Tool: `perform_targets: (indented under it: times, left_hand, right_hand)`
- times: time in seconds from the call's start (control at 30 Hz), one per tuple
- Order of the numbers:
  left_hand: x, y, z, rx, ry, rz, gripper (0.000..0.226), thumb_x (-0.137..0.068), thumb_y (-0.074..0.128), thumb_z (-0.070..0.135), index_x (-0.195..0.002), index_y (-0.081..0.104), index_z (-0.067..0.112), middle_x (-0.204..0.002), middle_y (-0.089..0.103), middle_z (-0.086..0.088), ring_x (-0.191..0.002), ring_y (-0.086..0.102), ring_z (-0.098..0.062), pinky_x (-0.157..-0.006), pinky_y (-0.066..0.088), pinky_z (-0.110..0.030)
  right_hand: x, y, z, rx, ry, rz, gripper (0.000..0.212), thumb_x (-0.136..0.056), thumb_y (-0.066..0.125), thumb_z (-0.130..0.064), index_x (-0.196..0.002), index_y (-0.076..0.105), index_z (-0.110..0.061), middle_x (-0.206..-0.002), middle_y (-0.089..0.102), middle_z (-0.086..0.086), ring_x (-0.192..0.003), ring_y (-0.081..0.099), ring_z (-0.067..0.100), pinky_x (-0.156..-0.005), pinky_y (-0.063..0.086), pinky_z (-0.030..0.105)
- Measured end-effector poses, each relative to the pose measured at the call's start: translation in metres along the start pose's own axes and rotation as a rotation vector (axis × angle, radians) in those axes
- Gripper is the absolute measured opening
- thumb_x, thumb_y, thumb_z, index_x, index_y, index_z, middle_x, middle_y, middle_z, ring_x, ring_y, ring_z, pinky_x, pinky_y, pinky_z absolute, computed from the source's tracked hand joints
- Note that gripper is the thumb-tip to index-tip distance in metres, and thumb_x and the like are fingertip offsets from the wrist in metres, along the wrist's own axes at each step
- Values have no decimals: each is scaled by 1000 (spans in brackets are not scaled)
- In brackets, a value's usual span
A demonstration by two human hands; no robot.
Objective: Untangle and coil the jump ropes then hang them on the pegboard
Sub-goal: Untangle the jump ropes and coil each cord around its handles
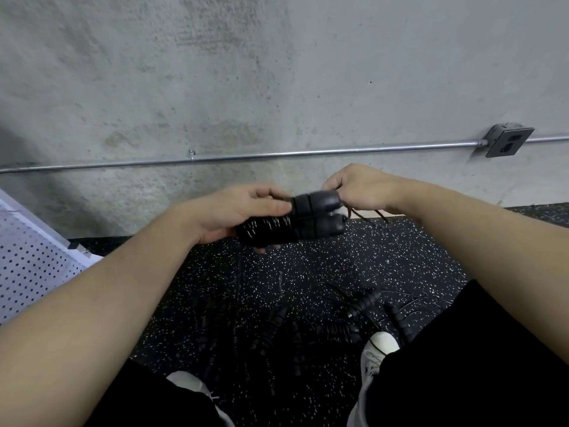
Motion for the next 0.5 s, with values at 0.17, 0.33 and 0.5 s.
perform_targets:
  times: [0.17,0.33,0.5]
  left_hand:
    - [-13,5,-6,-445,47,49,25,-74,87,33,-97,77,35,-111,74,9,-104,71,-19,-94,59,-42]
    - [-13,10,-4,-696,21,94,31,-84,82,37,-103,57,34,-108,74,8,-94,72,-19,-81,55,-27]
    - [-14,8,-13,-990,-54,159,74,-89,72,54,-151,33,48,-134,63,7,-118,63,-18,-94,49,-29]
  right_hand:
    - [-2,13,-8,23,68,6,45,-71,87,-46,-88,76,-6,-49,43,-12,-57,37,13,-52,30,26]
    - [-7,15,-9,-11,83,17,44,-75,84,-46,-87,74,-5,-54,50,-8,-53,38,13,-52,31,26]
    - [0,38,-9,-40,115,-245,33,-97,65,-31,-110,71,-2,-69,57,-1,-53,45,8,-50,40,20]
Point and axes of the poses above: each hand's wrist, its own x-axis away from the middle knuckle, its own y-axis out of the palm, z = x × y, the point moved 8 cm from there along -x, towards the middle knuckle
